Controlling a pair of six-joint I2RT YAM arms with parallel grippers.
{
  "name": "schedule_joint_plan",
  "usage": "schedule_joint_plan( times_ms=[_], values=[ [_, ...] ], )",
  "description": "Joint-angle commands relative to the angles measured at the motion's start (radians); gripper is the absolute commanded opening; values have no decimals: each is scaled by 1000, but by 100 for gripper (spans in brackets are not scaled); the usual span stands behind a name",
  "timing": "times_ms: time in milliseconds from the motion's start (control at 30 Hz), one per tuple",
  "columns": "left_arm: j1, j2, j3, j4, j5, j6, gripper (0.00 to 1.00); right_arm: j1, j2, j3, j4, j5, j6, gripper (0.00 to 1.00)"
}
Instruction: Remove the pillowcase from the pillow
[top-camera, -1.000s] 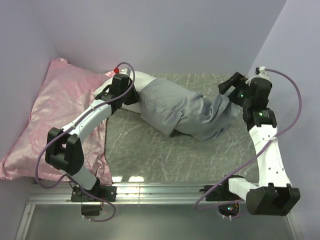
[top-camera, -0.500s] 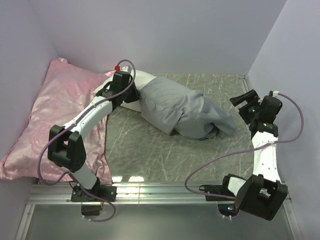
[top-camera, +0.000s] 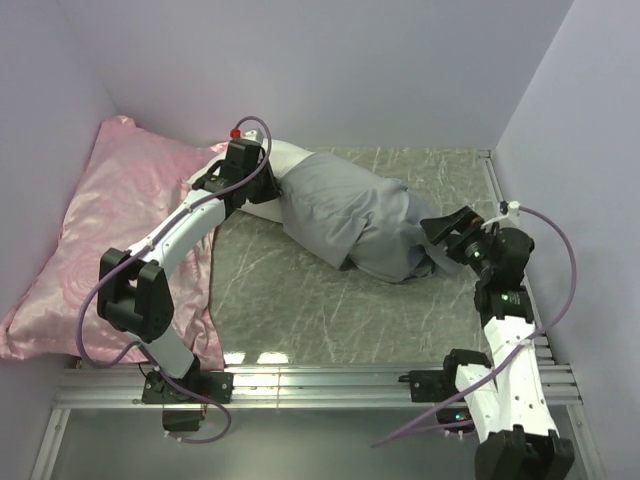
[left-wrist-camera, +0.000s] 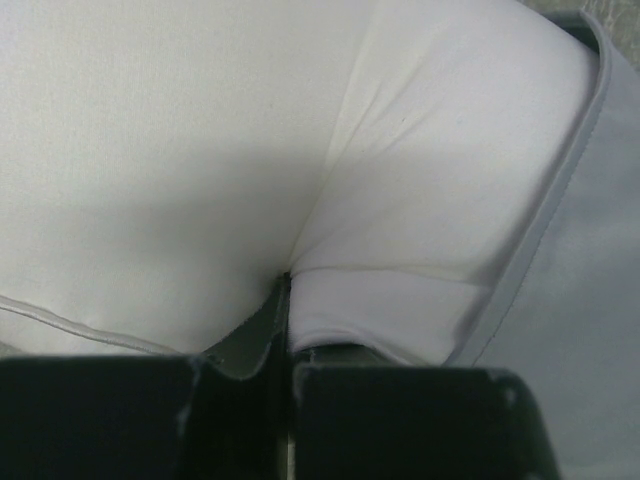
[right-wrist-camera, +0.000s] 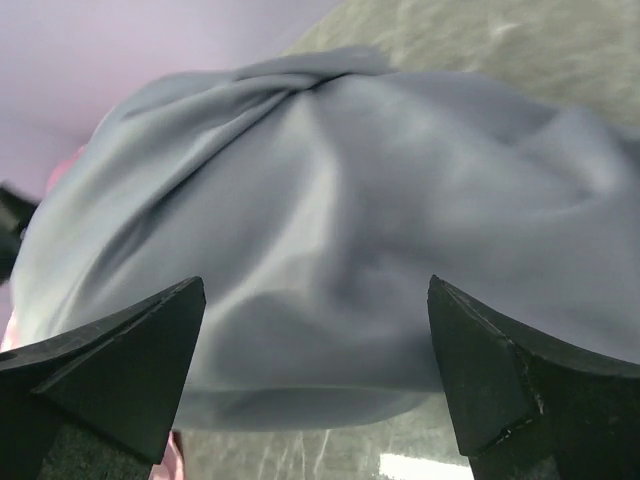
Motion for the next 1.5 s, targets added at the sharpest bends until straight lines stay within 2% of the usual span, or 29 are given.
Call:
schedule_joint_plan(
  times_ms=[0, 67, 200, 300, 467, 500, 600, 733, 900, 1100, 1467],
  values=[
    [13, 5, 65, 42, 16, -26, 0, 67, -14, -78, 157, 24, -21, 99],
    [13, 10, 77, 39, 18, -24, 1, 115, -11, -149, 236, 19, 34, 99],
    [15, 11, 91, 31, 18, -18, 1, 170, -106, -262, 262, 87, 108, 99],
    [13, 11, 89, 39, 24, -18, 1, 195, -184, -318, 248, 145, 91, 99],
    [13, 14, 86, 46, 35, -24, 1, 202, -309, -433, 354, 78, 102, 99],
    [13, 17, 89, 42, 35, -24, 1, 228, -371, -447, 354, 88, 97, 99],
    [12, 20, 100, 43, 39, -26, 1, 253, -425, -462, 327, 116, 42, 100],
    [10, 34, 122, 40, 47, -29, 0, 282, -407, -464, 351, 121, -16, 100],
    [9, 50, 145, 29, 53, -27, 1, 343, -399, -484, 371, 199, -30, 99],
    [9, 63, 172, 17, 58, -19, 0, 446, -376, -479, 365, 354, -56, 99],
    [9, 71, 204, 6, 68, -9, 0, 547, -243, -456, 475, 415, -55, 93]
  ],
)
